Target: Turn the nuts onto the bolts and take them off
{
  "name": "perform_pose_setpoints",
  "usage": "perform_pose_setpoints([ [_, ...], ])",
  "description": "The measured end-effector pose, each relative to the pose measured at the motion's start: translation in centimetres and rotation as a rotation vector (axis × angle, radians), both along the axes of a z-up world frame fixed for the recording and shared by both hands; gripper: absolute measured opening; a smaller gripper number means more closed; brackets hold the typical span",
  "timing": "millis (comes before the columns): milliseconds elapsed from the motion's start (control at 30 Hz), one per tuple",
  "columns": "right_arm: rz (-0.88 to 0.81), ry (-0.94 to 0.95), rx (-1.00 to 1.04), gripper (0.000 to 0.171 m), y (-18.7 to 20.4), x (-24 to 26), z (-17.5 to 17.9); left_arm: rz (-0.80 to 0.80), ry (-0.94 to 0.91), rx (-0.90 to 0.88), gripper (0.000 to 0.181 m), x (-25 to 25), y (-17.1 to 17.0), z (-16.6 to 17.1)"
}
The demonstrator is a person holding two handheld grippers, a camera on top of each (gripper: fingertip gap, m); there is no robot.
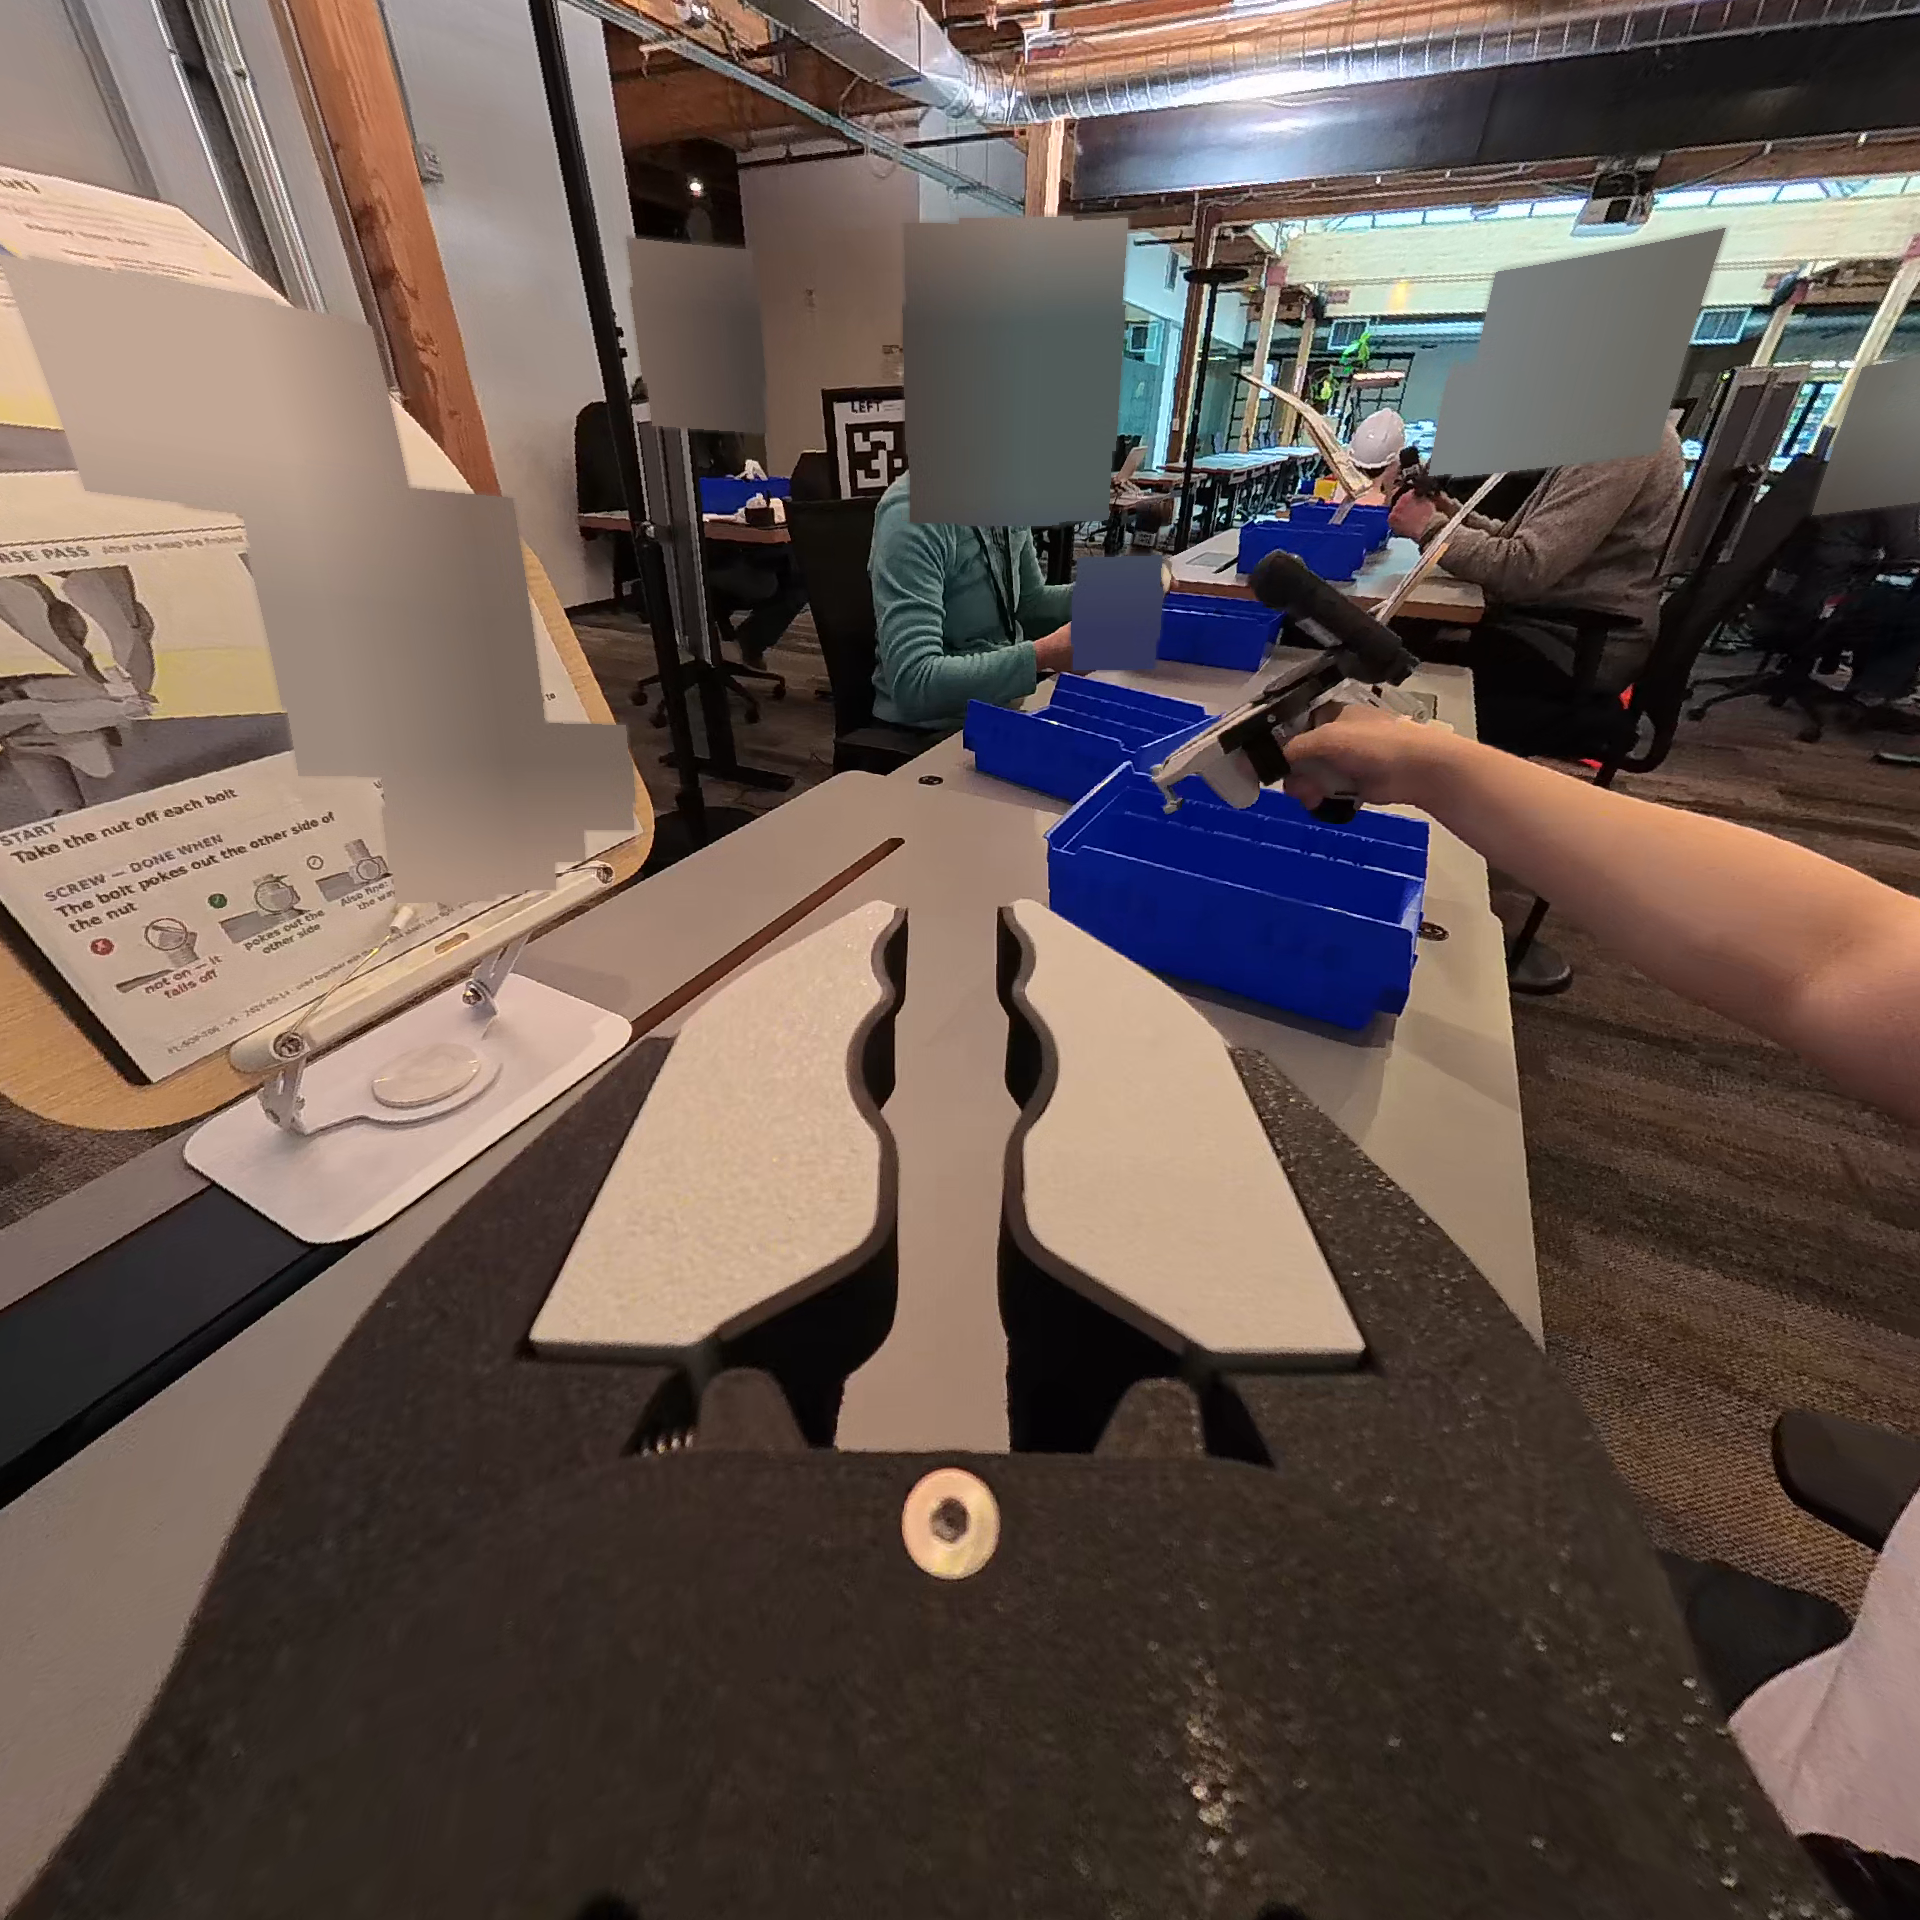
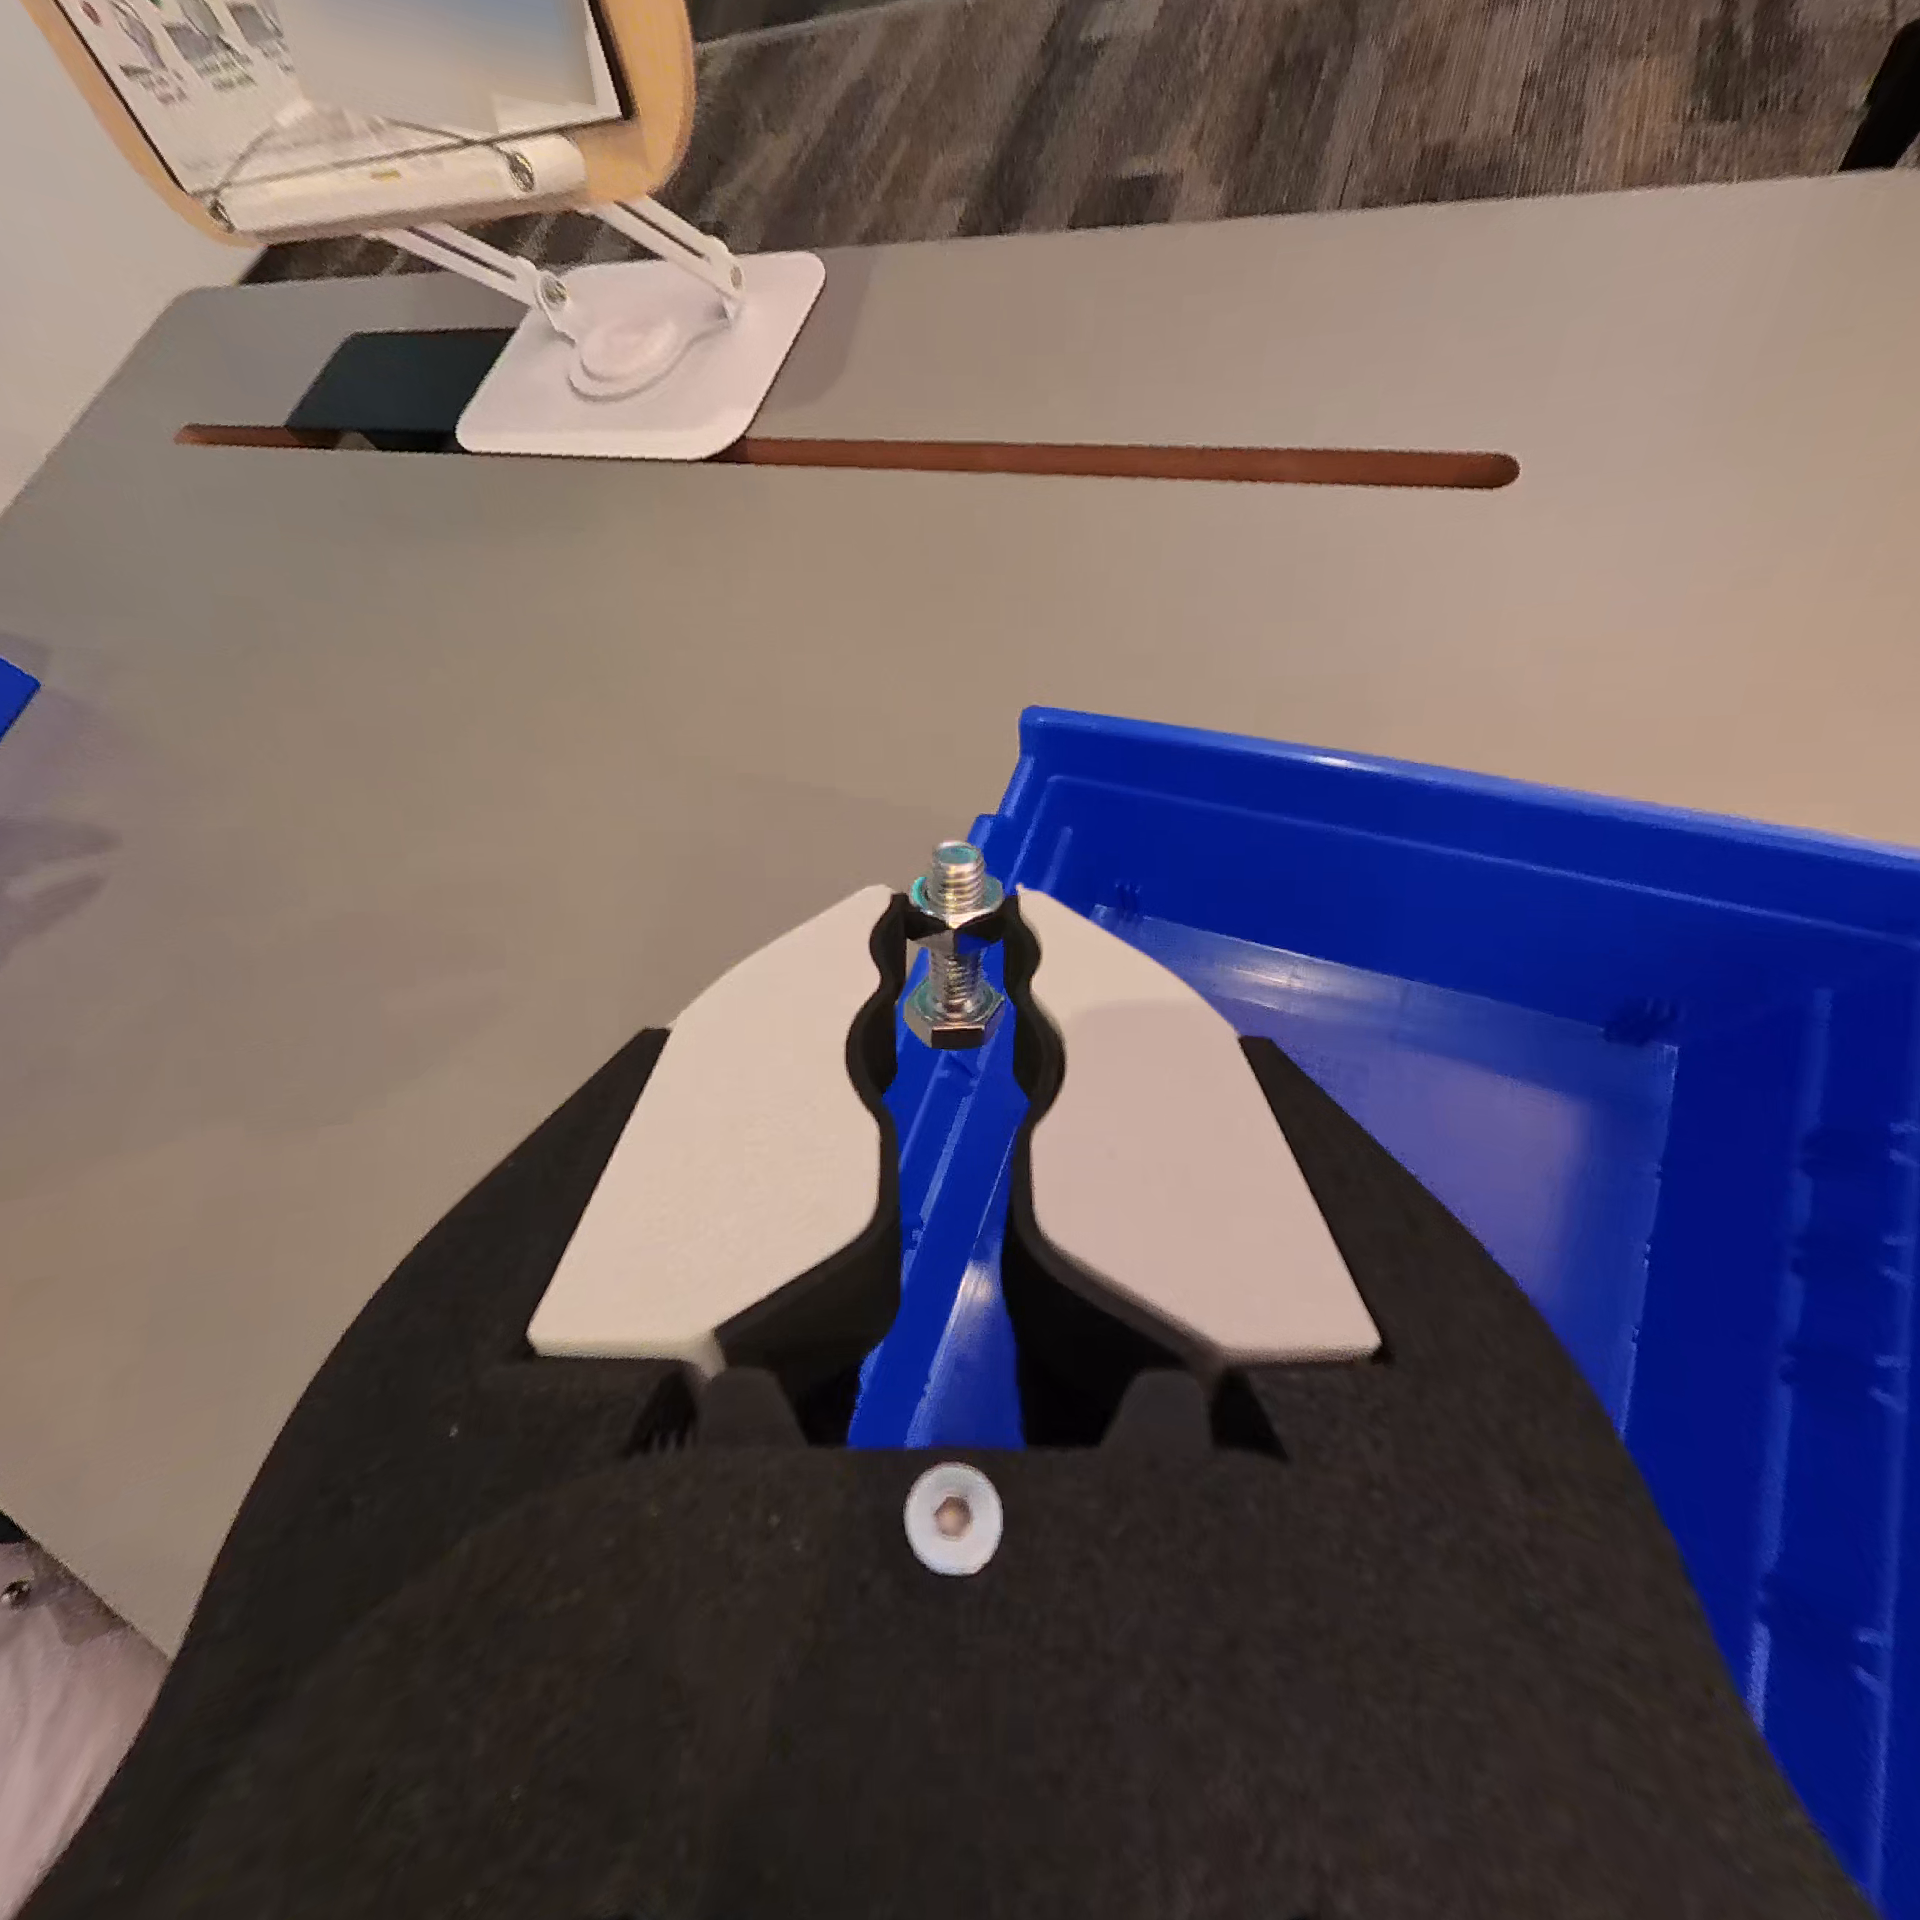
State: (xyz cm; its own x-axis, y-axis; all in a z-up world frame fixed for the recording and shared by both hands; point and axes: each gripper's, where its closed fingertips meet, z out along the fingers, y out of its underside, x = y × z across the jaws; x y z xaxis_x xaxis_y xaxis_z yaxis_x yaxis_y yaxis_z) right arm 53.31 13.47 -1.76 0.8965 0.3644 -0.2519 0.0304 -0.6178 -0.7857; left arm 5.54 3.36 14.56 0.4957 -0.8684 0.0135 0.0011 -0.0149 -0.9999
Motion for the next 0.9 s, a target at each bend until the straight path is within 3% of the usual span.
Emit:
perform_pose_setpoints([
  [633, -0.081, -0.01, -0.329, 0.017, 1.6, 1.9, -5.8, 0.01, 0.05, -0.007, 0.015, 0.7, 0.0, -0.8],
  [900, -0.084, -0.12, -0.564, 0.018, 1.9, 2.7, -10.4, 0.031, 0.073, -0.022, 0.015, 1.0, 0.6, -1.4],
])
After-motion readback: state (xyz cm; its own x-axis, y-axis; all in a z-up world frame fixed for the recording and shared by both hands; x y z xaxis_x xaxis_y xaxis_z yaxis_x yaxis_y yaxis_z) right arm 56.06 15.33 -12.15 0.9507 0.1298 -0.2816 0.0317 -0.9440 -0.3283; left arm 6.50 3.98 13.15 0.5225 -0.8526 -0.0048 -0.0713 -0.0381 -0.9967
